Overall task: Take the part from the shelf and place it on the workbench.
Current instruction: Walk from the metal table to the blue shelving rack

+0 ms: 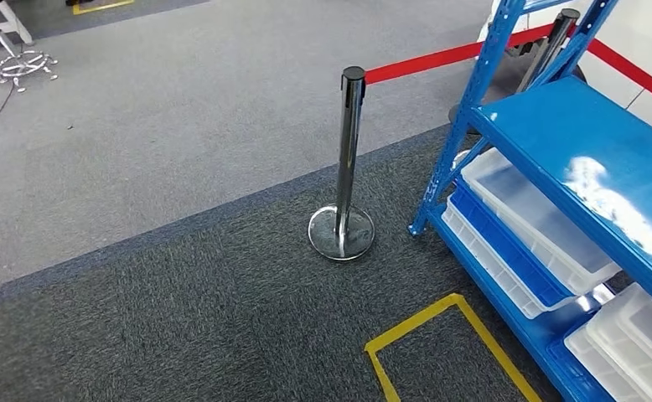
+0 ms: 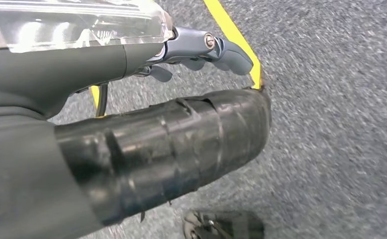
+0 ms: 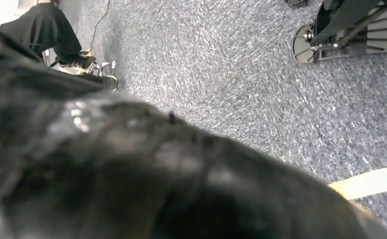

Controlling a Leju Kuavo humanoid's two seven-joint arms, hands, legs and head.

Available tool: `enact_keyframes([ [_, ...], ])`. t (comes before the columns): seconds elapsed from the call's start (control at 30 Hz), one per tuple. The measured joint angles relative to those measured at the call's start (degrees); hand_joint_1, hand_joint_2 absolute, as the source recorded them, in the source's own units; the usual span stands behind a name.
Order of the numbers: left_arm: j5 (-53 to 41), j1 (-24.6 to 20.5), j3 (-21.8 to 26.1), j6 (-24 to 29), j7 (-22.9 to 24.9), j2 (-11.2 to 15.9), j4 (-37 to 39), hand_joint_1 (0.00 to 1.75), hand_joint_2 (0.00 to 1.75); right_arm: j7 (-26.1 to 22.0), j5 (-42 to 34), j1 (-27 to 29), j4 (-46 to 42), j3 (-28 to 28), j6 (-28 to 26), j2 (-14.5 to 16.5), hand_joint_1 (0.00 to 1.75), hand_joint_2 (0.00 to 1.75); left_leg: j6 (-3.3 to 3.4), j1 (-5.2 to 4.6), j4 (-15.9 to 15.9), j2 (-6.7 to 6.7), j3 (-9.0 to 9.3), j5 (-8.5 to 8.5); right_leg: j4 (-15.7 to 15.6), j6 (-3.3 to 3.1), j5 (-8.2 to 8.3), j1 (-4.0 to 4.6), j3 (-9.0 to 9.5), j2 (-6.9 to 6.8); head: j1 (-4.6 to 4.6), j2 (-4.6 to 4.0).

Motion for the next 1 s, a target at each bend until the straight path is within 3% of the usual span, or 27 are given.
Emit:
enact_keyframes([
  [0.07, -0.06, 0.13, 0.02, 0.01, 0.08, 0.02, 0.00, 0.00, 0.00, 0.07, 0.00, -0.13, 0.02, 0.01, 0.04, 0.01, 0.00, 0.00, -0.31, 0.11, 6.78, -2.87, -3.17, -3.81, -0.14, -0.42, 0.23, -0.13, -0.02, 1.11, -0.16, 0.00],
  [0.1, -0.12, 0.21, 0.03, 0.01, 0.11, 0.01, 0.00, 0.00, 0.00, 0.13, 0.00, -0.15, 0.02, 0.01, 0.07, -0.01, 0.00, 0.00, -0.39, 0.13, 10.88, -3.47, -5.22, -5.50, -0.10, -0.49, 0.27, -0.08, -0.09, 1.77, -0.20, 0.00],
  [0.13, -0.16, 0.28, 0.03, 0.00, 0.13, -0.02, 0.00, 0.00, 0.00, 0.19, 0.01, -0.14, 0.03, 0.01, 0.08, -0.02, 0.00, 0.00, -0.41, 0.13, 13.94, -3.67, -6.86, -6.24, -0.05, -0.52, 0.26, -0.02, -0.12, 2.51, -0.19, 0.00],
  [0.17, -0.21, 0.34, 0.03, -0.01, 0.13, -0.03, 0.00, 0.00, 0.00, 0.22, 0.01, -0.12, 0.03, 0.01, 0.09, -0.04, 0.00, 0.00, -0.36, 0.12, 14.93, -3.73, -7.62, -5.70, 0.04, -0.52, 0.24, 0.03, -0.10, 3.32, -0.19, 0.00],
  [0.2, -0.23, 0.38, 0.03, -0.01, 0.13, -0.05, 0.00, 0.00, 0.00, 0.25, 0.02, -0.12, 0.04, 0.01, 0.10, -0.05, 0.00, 0.00, -0.24, 0.12, 13.57, -3.87, -7.30, -4.00, 0.14, -0.51, 0.22, 0.05, -0.05, 4.15, -0.19, 0.00],
  [0.23, -0.22, 0.39, 0.04, -0.01, 0.13, -0.05, 0.00, 0.00, 0.00, 0.25, 0.04, -0.13, 0.05, 0.02, 0.10, -0.05, 0.00, 0.00, -0.05, 0.13, 10.18, -4.36, -6.08, -1.52, 0.28, -0.46, 0.16, 0.04, -0.01, 4.96, -0.19, 0.00],
  [0.3, -0.21, 0.49, 0.08, 0.01, 0.13, -0.03, 0.00, 0.00, 0.00, 0.27, 0.10, -0.19, 0.14, 0.03, 0.10, -0.05, 0.00, 0.00, 0.36, 0.18, 2.40, -6.93, -3.26, 2.31, 0.72, -0.12, -0.04, 0.08, -0.18, 6.42, -0.17, 0.00],
  [0.37, -0.26, 0.40, 0.12, 0.01, 0.15, -0.02, 0.00, 0.00, 0.00, 0.31, 0.20, -0.20, 0.23, 0.06, 0.08, -0.07, 0.00, 0.00, 0.65, 0.10, -1.03, -8.55, -2.12, 3.14, 1.03, 0.56, -0.17, 0.01, -0.60, 7.54, -0.14, 0.00],
  [0.43, -0.32, 0.12, 0.13, 0.01, 0.23, -0.07, 0.00, 0.00, 0.00, 0.39, 0.33, -0.03, 0.28, 0.08, 0.03, -0.07, 0.00, 0.00, 1.11, 0.11, -1.36, -7.57, -1.89, 3.23, 1.02, 1.33, -0.09, -0.11, -0.92, 8.37, -0.13, 0.00],
  [0.5, -0.31, 0.13, 0.14, -0.01, 0.30, -0.16, 0.00, 0.00, 0.00, 0.49, 0.49, 0.09, 0.32, 0.10, -0.01, -0.07, 0.00, 0.00, 1.90, 0.31, -1.96, -6.15, -1.58, 3.66, 2.78, 1.85, -1.32, 0.01, -1.83, 6.12, -0.04, 0.00],
  [0.57, -0.30, 0.36, 0.17, -0.01, 0.32, -0.21, 0.00, 0.00, 0.00, 0.56, 0.58, 0.00, 0.35, 0.16, -0.02, -0.07, 0.00, 0.00, 2.45, 0.27, -2.31, -4.56, -1.47, 3.85, 8.60, 2.19, -4.78, 0.04, -4.62, 2.73, 0.10, 0.00],
  [0.63, -0.30, 0.57, 0.20, -0.01, 0.32, -0.22, 0.00, 0.00, 0.00, 0.58, 0.67, -0.07, 0.38, 0.22, -0.02, -0.07, 0.00, 0.00, 2.61, 0.11, -2.27, -2.87, -1.48, 3.71, 15.18, 2.53, -7.52, -0.14, -7.83, 1.82, 0.14, 0.00],
  [0.67, -0.30, 0.60, 0.21, -0.01, 0.32, -0.22, 0.00, 0.00, 0.00, 0.59, 0.72, -0.06, 0.38, 0.24, -0.02, -0.07, 0.00, 0.00, 2.60, 0.06, -2.24, -2.05, -1.43, 3.60, 16.30, 2.64, -7.44, -0.22, -8.35, 1.68, 0.14, 0.00],
  [0.7, -0.31, 0.59, 0.22, -0.01, 0.32, -0.22, 0.00, 0.00, 0.00, 0.61, 0.77, -0.01, 0.39, 0.25, -0.02, -0.07, 0.00, 0.00, 2.54, 0.04, -2.20, -1.31, -1.33, 3.45, 15.17, 2.69, -6.27, -0.26, -7.68, 1.46, 0.14, 0.00],
  [0.73, -0.33, 0.55, 0.22, -0.01, 0.32, -0.25, 0.00, 0.00, 0.00, 0.63, 0.81, 0.04, 0.39, 0.25, -0.02, -0.08, 0.00, 0.00, 2.42, 0.04, -2.14, -0.66, -1.16, 3.27, 11.93, 2.63, -4.35, -0.25, -5.92, 0.95, 0.15, 0.00],
  [0.8, -0.36, 0.51, 0.22, -0.01, 0.32, -0.32, 0.00, 0.00, 0.00, 0.66, 0.87, 0.07, 0.39, 0.26, -0.02, -0.10, 0.00, 0.00, 1.97, -0.10, -1.98, 0.47, -0.74, 2.84, 4.13, 2.07, -1.29, 0.04, -1.87, -1.46, 0.13, 0.00],
  [0.87, -0.37, 0.45, 0.22, -0.01, 0.32, -0.37, 0.00, 0.00, 0.00, 0.66, 0.89, -0.01, 0.40, 0.27, -0.02, -0.11, 0.00, 0.00, 1.33, -0.29, -1.90, 1.37, -0.39, 2.49, 0.89, 1.35, -0.58, 0.49, -0.30, -2.86, 0.10, 0.00],
  [0.93, -0.43, 0.23, 0.22, -0.02, 0.32, -0.39, 0.00, 0.00, 0.00, 0.67, 0.90, 0.00, 0.41, 0.27, -0.03, -0.13, 0.00, 0.00, 0.72, -0.33, -2.04, 2.19, 0.01, 2.30, 0.84, 0.76, -0.49, 0.59, -0.36, -1.88, 0.09, 0.00],
  [1.0, -0.54, 0.06, 0.22, -0.03, 0.32, -0.41, 0.00, 0.00, 0.00, 0.67, 0.90, -0.01, 0.41, 0.27, -0.03, -0.13, 0.00, 0.00, 0.12, -0.17, -0.87, 0.72, -0.12, 1.11, 0.36, 0.05, -0.16, 0.23, -0.14, -0.73, 0.04, 0.00],
])
